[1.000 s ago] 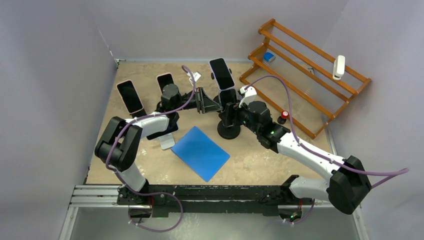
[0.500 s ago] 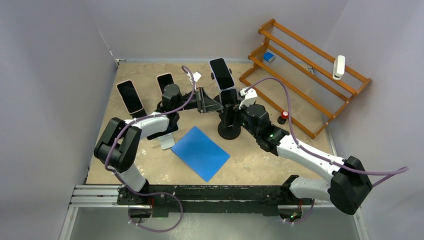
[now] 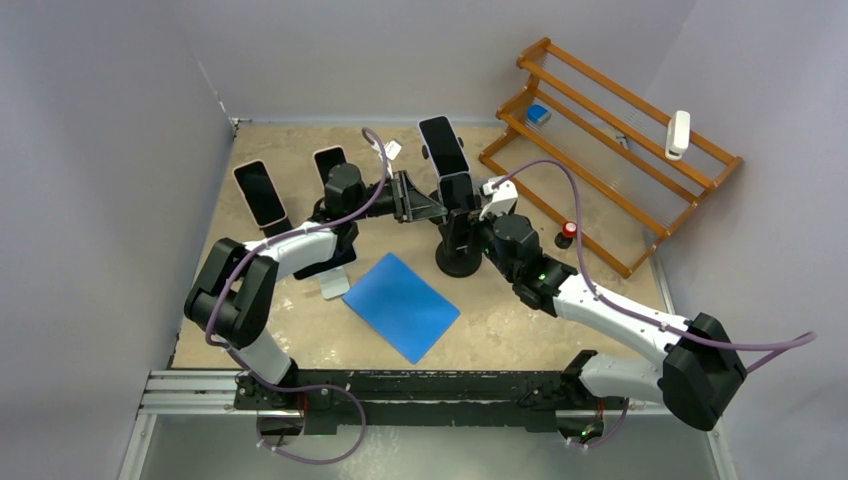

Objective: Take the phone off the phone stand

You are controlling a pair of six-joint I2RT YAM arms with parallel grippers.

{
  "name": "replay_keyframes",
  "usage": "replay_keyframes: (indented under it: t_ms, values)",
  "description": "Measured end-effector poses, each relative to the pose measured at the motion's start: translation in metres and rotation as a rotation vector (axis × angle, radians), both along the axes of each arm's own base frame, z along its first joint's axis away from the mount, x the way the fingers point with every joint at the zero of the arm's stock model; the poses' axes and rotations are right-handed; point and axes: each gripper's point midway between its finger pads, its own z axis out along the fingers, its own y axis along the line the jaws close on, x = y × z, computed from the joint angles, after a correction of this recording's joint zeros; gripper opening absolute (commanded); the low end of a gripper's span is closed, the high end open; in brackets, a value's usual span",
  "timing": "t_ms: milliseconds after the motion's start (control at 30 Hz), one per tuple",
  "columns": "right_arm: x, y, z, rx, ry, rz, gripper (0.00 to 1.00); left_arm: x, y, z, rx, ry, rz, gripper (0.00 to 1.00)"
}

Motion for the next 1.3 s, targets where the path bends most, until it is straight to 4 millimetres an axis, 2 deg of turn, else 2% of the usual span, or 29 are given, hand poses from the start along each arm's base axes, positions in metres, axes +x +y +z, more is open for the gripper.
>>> replay_keyframes:
  t_ms: [167, 267, 333, 400, 500, 533, 933, 1300]
  values:
    - [0.005, 0.000, -0.001, -0.003, -0.010, -0.015, 0.99, -0.002, -0.004, 0.000, 0.008, 0.003, -0.009, 0.00]
    - [0.007, 0.002, -0.011, -0.021, 0.008, -0.015, 0.92, -0.003, -0.005, 0.000, 0.010, 0.002, -0.012, 0.00]
    - [0.008, 0.003, -0.020, -0.037, 0.024, -0.015, 0.71, -0.003, -0.005, 0.000, 0.013, 0.001, -0.013, 0.00]
    - [0.009, 0.005, -0.024, -0.040, 0.030, -0.011, 0.43, -0.004, -0.006, 0.000, 0.014, 0.001, -0.014, 0.00]
    - [0.008, 0.006, -0.023, -0.031, 0.031, -0.014, 0.06, -0.003, -0.006, 0.000, 0.017, -0.004, -0.012, 0.00]
    - [0.008, 0.006, -0.023, -0.027, 0.033, -0.012, 0.00, -0.003, -0.006, 0.000, 0.017, -0.005, -0.011, 0.00]
    - [-0.011, 0.006, -0.020, 0.092, 0.040, 0.095, 0.00, -0.017, -0.007, 0.001, -0.046, -0.001, -0.048, 0.00]
    - [-0.018, 0.005, -0.013, 0.226, 0.062, 0.171, 0.00, -0.019, -0.007, 0.001, -0.064, -0.015, -0.053, 0.00]
